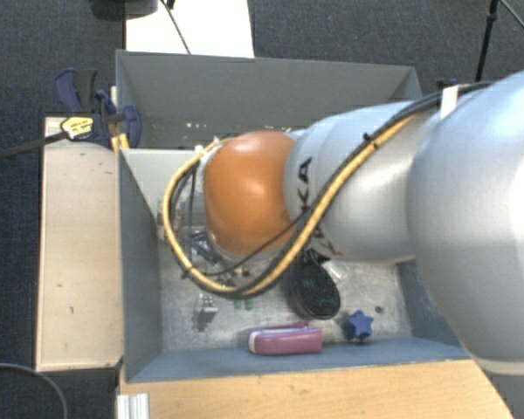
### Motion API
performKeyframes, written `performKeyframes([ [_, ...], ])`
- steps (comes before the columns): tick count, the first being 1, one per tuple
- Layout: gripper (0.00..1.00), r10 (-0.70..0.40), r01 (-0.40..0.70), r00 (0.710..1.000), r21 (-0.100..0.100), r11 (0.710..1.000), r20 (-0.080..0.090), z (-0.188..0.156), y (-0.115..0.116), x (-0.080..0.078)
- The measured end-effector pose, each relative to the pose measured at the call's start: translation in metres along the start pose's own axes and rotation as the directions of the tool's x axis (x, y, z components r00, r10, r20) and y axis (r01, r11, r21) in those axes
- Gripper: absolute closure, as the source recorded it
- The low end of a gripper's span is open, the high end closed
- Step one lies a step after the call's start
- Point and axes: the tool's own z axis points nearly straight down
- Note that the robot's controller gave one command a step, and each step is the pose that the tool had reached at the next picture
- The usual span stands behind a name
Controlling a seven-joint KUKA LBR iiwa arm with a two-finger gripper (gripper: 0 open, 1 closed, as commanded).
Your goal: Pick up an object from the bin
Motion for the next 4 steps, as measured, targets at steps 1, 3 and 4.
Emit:
performKeyframes([
  [1,0.00,-0.273,0.273,0.962,-0.001,0.962,0.013,0.074,-0.111,-0.006],
  [3,0.00,-0.322,0.322,0.947,0.001,0.947,0.006,0.045,-0.228,-0.066],
  [4,0.00,-0.001,0.001,1.000,-0.003,1.000,0.009,0.073,-0.247,-0.082],
])
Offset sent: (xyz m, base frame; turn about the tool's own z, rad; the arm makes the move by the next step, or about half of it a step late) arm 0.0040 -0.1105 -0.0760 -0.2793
